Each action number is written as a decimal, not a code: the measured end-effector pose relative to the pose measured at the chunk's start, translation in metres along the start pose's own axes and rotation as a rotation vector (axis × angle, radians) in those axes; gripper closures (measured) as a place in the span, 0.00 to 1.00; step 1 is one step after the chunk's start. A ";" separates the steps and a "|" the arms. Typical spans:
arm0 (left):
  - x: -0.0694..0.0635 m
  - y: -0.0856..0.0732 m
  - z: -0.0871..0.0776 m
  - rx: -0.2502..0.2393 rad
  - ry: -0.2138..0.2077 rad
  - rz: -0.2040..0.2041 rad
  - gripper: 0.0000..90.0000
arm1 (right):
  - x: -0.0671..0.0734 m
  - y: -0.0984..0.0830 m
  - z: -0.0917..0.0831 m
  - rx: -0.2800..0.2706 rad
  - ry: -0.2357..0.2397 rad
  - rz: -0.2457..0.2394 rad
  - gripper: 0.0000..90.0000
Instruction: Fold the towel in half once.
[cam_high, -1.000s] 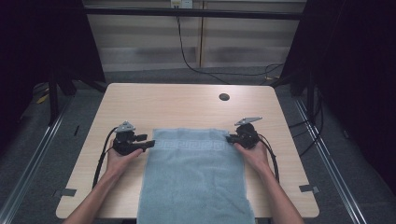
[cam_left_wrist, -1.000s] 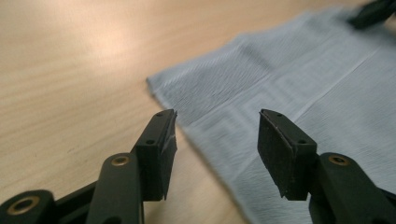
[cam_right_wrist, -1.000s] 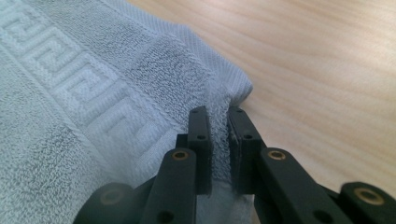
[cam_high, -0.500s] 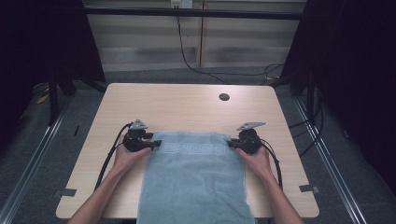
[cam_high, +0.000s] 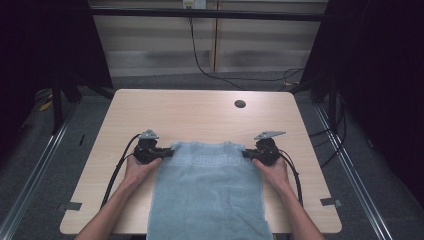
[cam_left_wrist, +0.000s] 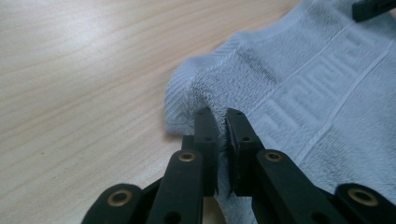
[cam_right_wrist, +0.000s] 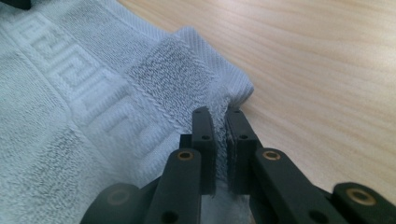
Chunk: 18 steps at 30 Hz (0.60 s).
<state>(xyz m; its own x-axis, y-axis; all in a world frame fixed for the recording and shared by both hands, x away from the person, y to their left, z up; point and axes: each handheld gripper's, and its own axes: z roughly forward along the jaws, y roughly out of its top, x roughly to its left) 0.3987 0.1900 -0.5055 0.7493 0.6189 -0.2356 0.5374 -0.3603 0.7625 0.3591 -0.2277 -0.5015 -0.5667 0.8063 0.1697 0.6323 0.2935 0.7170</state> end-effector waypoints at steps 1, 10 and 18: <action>0.000 0.001 -0.003 -0.011 0.004 0.000 0.94 | 0.000 0.002 -0.002 -0.008 0.000 0.006 0.94; -0.008 0.010 -0.027 -0.111 -0.038 -0.021 0.94 | -0.001 0.019 -0.027 -0.121 0.042 0.022 0.95; -0.011 0.036 -0.048 -0.224 -0.053 -0.055 0.94 | -0.005 0.040 -0.044 -0.216 0.077 0.053 0.95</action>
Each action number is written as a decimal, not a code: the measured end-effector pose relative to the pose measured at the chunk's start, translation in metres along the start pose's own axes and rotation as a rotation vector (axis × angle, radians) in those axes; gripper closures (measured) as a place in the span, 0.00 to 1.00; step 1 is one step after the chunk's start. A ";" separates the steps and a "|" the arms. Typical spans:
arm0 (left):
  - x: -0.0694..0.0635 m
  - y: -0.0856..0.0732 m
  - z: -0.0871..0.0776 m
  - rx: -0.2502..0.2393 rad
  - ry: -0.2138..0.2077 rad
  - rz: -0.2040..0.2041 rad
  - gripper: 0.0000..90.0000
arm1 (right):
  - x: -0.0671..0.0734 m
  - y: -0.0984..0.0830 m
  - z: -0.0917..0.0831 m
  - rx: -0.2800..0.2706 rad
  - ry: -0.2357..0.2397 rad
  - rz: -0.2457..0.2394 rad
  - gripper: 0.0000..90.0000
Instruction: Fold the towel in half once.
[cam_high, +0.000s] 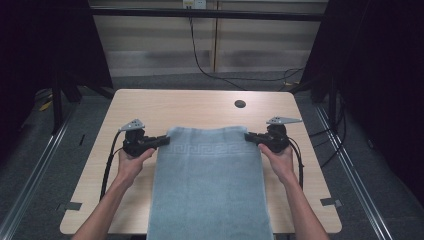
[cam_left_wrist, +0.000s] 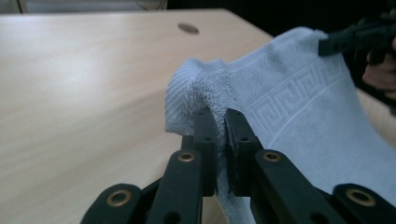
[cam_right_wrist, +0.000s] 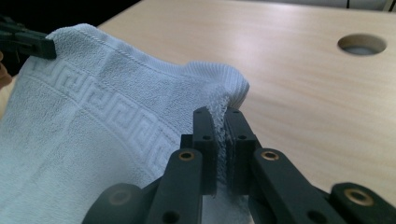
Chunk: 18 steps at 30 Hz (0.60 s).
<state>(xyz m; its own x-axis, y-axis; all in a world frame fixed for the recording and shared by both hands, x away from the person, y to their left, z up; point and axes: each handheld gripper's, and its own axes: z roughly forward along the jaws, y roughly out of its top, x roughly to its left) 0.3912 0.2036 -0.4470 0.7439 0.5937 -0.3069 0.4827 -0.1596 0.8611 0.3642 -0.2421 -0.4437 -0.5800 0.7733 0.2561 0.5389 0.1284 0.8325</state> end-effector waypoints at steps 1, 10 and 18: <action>-0.002 0.008 -0.001 -0.016 0.011 0.005 0.94 | -0.001 0.004 -0.001 -0.008 -0.003 -0.002 0.95; -0.009 0.059 -0.008 -0.094 0.010 0.050 0.94 | -0.004 0.056 -0.015 -0.094 -0.008 -0.017 0.95; -0.018 0.109 -0.038 -0.173 0.046 0.108 0.94 | -0.008 0.101 -0.029 -0.140 -0.037 -0.018 0.95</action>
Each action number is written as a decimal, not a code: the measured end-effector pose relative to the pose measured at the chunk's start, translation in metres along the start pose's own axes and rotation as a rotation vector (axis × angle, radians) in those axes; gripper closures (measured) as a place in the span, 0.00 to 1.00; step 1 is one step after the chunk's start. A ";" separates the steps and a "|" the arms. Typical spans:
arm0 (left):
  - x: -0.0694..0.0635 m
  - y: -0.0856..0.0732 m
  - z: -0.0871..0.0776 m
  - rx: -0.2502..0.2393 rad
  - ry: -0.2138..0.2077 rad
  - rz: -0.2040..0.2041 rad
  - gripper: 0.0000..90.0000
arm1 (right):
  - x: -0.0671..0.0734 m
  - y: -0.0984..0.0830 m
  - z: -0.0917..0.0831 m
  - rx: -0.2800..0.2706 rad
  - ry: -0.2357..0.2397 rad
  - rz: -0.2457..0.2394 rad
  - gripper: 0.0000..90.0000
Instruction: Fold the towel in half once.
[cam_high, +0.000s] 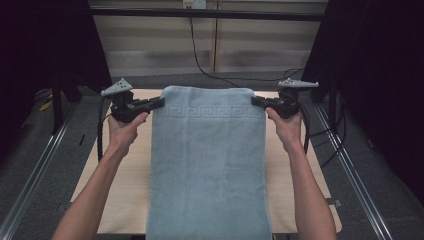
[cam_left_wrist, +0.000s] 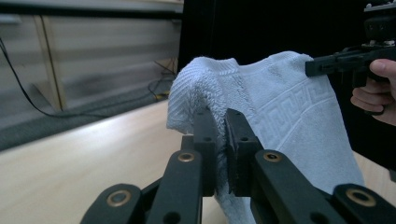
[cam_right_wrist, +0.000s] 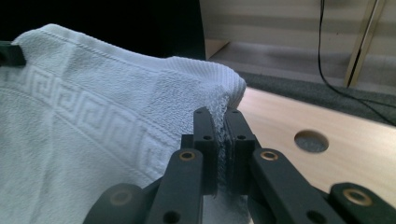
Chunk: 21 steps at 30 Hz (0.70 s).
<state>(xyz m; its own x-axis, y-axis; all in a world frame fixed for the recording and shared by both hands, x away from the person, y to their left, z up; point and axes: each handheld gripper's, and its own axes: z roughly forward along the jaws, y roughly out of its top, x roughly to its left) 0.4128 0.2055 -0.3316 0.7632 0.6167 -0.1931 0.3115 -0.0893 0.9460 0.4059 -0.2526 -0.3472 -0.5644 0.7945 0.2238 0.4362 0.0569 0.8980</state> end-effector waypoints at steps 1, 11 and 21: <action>0.000 0.007 -0.003 -0.012 0.006 0.003 0.94 | 0.001 0.006 -0.002 -0.014 0.001 0.001 0.95; -0.011 -0.027 -0.024 0.024 -0.008 0.007 0.94 | 0.029 -0.010 -0.017 -0.035 0.064 -0.047 0.95; -0.050 -0.080 -0.059 0.084 -0.094 0.037 0.94 | 0.073 -0.071 -0.067 0.043 0.134 -0.112 0.96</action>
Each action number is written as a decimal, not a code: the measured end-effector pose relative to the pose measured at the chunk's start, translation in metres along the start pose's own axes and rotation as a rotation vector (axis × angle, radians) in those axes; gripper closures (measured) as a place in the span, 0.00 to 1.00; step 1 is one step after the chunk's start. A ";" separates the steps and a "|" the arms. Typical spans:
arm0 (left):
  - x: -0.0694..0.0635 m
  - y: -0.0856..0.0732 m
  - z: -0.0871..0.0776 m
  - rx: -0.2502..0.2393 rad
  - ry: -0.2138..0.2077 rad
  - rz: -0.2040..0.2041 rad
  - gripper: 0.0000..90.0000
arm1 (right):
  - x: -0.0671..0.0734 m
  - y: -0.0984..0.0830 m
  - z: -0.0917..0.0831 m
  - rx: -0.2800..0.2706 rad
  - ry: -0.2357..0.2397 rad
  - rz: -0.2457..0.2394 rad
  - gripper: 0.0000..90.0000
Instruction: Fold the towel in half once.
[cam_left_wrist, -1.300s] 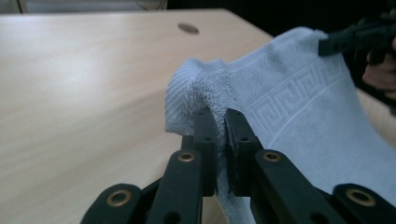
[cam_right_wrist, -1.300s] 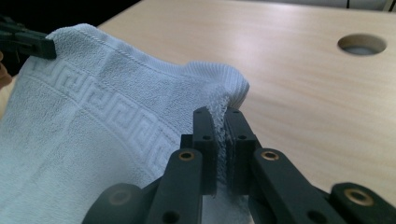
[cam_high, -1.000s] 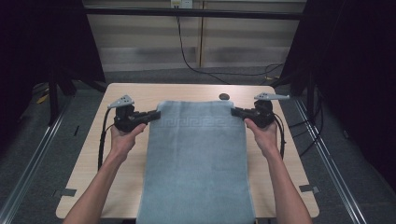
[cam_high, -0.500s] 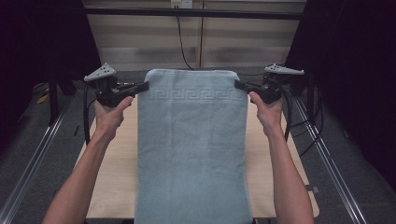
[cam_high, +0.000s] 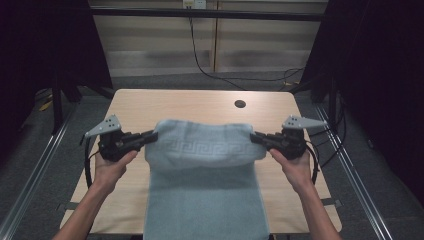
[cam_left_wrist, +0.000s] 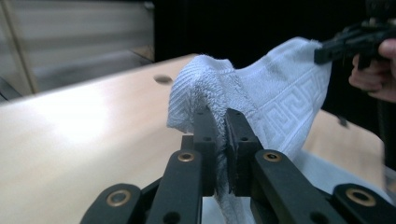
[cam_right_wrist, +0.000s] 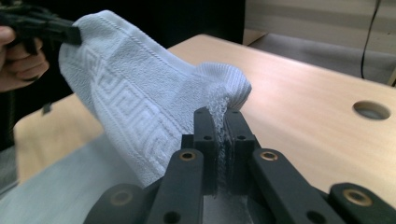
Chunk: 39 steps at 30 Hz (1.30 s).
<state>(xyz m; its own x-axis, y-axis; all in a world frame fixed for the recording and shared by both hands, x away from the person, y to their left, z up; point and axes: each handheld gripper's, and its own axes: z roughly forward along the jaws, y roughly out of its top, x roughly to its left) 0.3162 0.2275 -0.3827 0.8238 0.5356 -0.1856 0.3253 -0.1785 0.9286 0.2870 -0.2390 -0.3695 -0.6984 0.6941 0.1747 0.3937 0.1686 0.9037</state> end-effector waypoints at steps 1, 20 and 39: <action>-0.003 -0.005 -0.002 0.011 -0.001 0.002 0.94 | 0.006 -0.005 -0.005 0.003 0.010 -0.004 0.96; -0.044 -0.127 -0.008 0.368 -0.093 -0.084 0.93 | 0.050 -0.130 0.008 0.362 0.083 0.074 0.96; 0.029 -0.109 0.052 0.353 0.053 -0.119 0.94 | -0.001 -0.111 0.065 0.385 -0.040 0.078 0.96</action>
<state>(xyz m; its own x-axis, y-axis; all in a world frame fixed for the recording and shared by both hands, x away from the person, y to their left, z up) 0.3290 0.2193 -0.5061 0.7486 0.6101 -0.2597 0.5647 -0.3813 0.7319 0.2828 -0.2123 -0.4954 -0.6363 0.7409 0.2149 0.6457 0.3590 0.6739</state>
